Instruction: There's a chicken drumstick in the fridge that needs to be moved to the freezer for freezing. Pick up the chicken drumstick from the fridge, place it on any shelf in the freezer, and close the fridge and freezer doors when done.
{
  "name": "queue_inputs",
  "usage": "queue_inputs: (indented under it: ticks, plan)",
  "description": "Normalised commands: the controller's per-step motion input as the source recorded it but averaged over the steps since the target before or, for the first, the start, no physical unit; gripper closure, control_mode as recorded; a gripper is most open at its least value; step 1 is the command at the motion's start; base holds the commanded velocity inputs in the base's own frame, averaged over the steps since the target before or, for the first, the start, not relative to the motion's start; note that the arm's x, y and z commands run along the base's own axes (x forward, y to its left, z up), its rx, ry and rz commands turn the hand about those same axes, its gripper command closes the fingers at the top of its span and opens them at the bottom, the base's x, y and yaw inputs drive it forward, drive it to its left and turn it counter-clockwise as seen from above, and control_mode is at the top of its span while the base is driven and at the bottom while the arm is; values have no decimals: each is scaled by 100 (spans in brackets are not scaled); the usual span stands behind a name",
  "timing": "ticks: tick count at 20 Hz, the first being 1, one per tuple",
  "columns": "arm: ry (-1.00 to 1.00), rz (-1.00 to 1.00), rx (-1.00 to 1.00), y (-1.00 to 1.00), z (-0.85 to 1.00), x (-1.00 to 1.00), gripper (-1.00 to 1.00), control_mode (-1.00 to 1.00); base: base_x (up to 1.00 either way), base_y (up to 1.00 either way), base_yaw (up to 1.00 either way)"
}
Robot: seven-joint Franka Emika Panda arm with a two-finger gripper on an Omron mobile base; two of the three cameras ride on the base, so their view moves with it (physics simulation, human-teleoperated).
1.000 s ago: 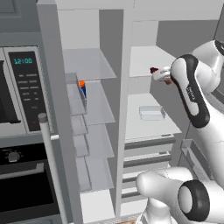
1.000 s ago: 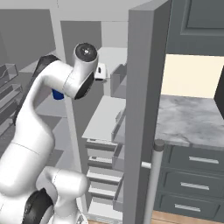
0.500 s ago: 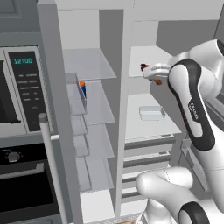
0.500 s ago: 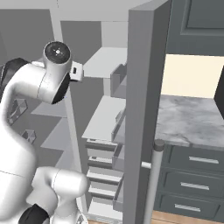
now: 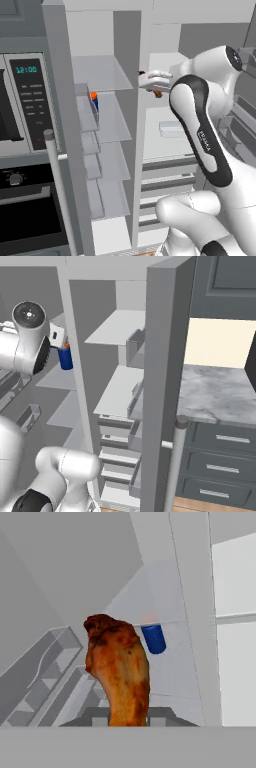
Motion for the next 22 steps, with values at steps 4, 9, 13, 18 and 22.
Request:
queue_inputs:
  ticks: [4,9,13,18,22]
  plan:
    - [2,0,-19,59,11,15,100,-100,0,0,0]
    - [4,0,-11,25,11,48,100,-100,0,0,0]
    - [-1,0,-9,11,1,31,100,-100,0,0,0]
    - [0,-1,-10,26,0,32,100,-100,0,0,0]
    - [2,0,-1,4,0,58,100,-100,0,0,0]
